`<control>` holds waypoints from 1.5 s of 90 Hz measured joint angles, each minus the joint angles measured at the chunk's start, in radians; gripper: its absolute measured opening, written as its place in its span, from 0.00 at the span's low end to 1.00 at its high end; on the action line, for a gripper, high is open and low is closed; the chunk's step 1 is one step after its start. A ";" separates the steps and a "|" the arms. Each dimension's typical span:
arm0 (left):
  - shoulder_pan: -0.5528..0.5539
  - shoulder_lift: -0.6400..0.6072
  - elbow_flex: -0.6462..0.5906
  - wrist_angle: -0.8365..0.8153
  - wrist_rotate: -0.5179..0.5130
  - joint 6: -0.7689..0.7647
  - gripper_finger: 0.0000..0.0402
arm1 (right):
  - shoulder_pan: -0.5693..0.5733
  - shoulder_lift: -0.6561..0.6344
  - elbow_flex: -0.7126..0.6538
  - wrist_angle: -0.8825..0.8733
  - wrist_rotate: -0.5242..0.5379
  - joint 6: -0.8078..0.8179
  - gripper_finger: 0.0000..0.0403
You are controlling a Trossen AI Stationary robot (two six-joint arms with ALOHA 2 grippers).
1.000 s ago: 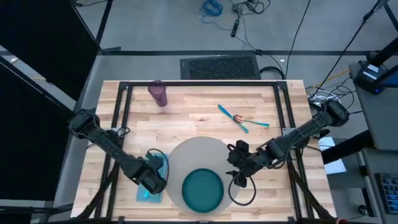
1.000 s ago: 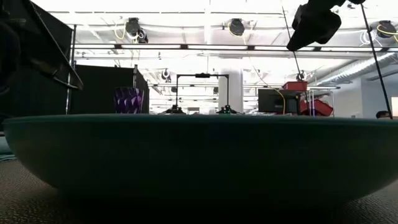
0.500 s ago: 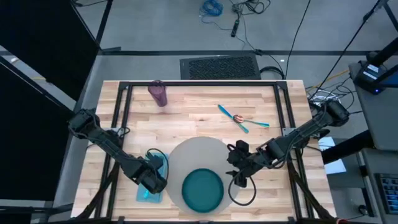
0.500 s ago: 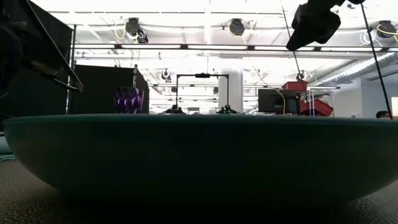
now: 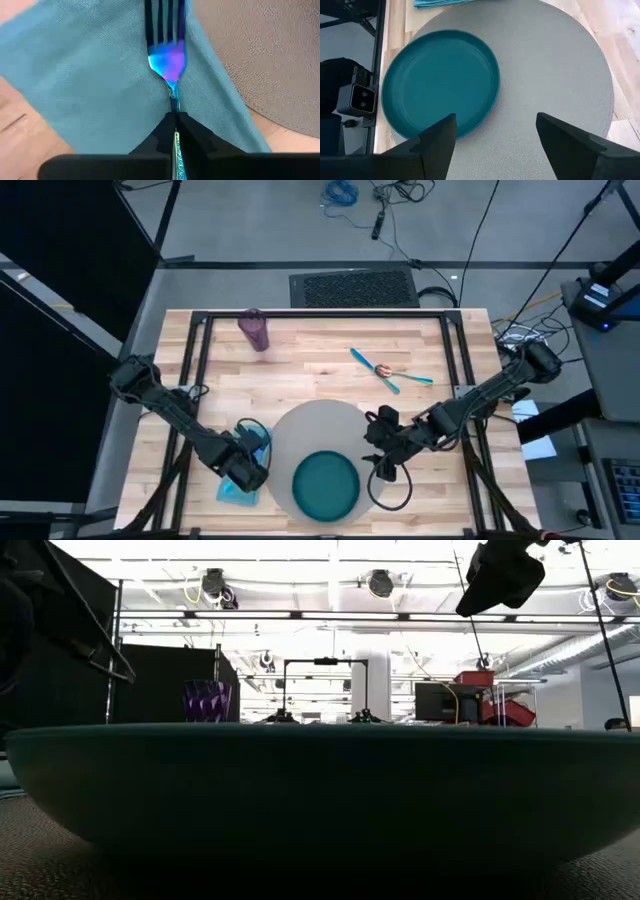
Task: Set table place
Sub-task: Put the blue fork on top of the blue table napkin
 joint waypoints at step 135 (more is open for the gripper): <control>-0.003 -0.169 -0.114 0.103 0.046 -0.202 0.00 | 0.072 0.000 0.000 0.049 -0.005 -0.010 0.64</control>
